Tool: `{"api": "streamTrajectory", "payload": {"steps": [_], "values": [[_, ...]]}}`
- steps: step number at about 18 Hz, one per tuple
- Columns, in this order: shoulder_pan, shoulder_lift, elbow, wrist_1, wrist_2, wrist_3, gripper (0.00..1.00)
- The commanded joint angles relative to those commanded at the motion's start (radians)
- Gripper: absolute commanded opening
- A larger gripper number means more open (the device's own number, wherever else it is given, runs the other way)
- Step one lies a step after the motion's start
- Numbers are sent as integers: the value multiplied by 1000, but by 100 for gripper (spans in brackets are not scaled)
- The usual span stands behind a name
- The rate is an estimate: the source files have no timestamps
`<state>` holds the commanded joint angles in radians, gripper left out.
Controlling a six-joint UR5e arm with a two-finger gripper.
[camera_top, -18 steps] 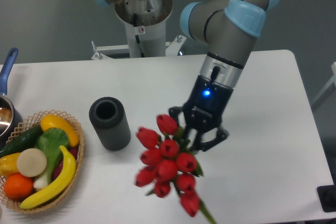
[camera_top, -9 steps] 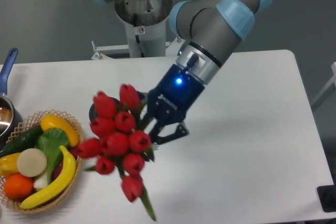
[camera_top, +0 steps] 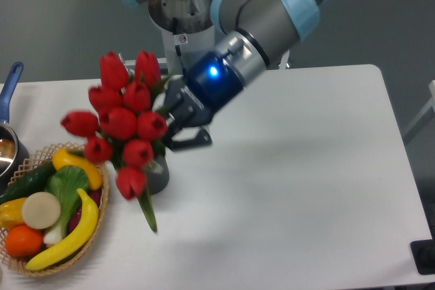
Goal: Insert the flowers into the vase
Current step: 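Raise the tulips and position their stems above the vase opening, then lower the tulip stems down into the black vase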
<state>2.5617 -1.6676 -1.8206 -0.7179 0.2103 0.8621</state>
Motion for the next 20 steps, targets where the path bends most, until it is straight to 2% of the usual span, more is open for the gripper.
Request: {"api": "streamTrajectory", "payload": {"steps": [3, 7, 15, 20], "values": [[2, 28, -45, 0, -8, 2, 4], [-3, 28, -98, 0, -6, 72, 5], [-6, 28, -141, 0, -3, 118, 7], [-9, 23, -181, 0, 3, 208, 7]]}}
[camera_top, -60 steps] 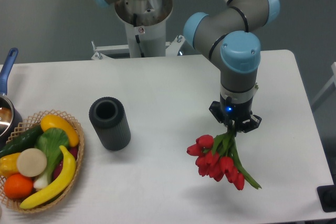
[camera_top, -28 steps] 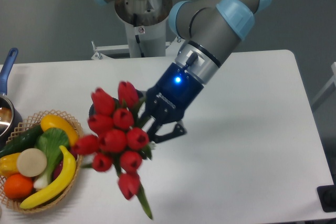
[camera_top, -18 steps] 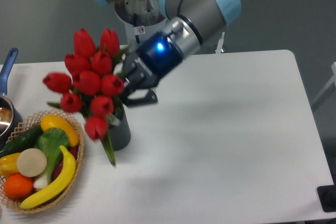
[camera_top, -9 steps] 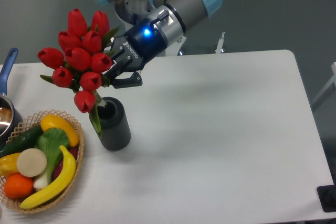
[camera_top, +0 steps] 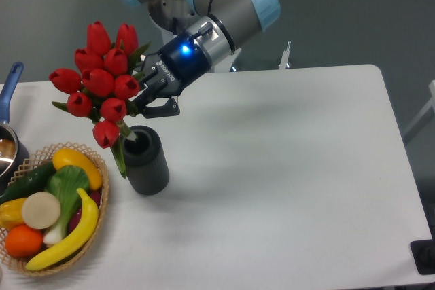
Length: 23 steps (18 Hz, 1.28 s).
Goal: Insert the flowers into the vase
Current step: 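Lower the tulip stems down into the black vase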
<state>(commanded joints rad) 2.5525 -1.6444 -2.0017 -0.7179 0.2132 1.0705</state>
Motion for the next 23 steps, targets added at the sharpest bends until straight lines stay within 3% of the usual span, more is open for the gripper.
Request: {"api": "streamTrajectory", "payload": {"steps": [8, 12, 17, 20, 22, 23], "values": [[-2, -9, -31, 0, 6, 37, 9], [-2, -29, -86, -2, 8, 144, 11], [-2, -83, -132, 0, 23, 272, 23], [3, -103, -129, 0, 40, 276, 46], [9, -103, -132, -2, 43, 276, 71], [15, -101, -137, -2, 43, 275, 76]]}}
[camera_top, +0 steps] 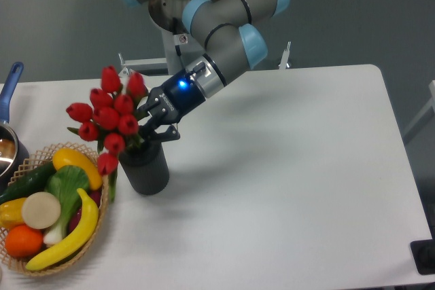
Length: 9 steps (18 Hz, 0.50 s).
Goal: Insert the flowers into the vase
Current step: 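Lower the tulip stems down into the black vase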
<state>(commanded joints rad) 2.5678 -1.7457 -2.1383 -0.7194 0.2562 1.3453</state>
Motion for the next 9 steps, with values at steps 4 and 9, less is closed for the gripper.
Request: {"api": "streamTrajectory", "payload": {"steps": [4, 9], "values": [[17, 5, -15, 2, 23, 2, 89], [34, 6, -23, 0, 26, 2, 100]]}}
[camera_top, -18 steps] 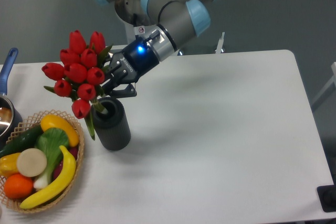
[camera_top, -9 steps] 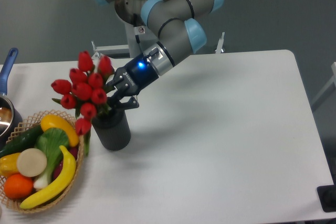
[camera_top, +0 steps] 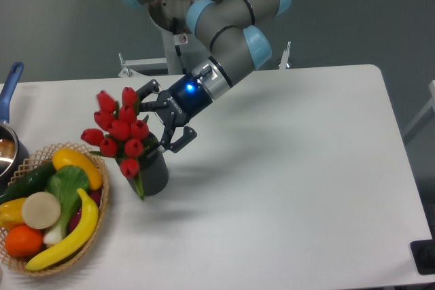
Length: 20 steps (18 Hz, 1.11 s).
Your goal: Insert the flowers into the vase
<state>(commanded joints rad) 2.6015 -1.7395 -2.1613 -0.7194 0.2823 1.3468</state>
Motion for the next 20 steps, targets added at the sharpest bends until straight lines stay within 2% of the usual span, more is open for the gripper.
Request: {"api": "streamTrajectory", "payload": {"steps": [7, 10, 14, 16, 20], "values": [[25, 12, -8, 0, 3, 2, 100], [58, 58, -15, -2, 38, 0, 100], [104, 115, -63, -2, 70, 2, 100], [121, 149, -74, -2, 121, 2, 100], [150, 215, -80, -3, 296, 0, 100]]}}
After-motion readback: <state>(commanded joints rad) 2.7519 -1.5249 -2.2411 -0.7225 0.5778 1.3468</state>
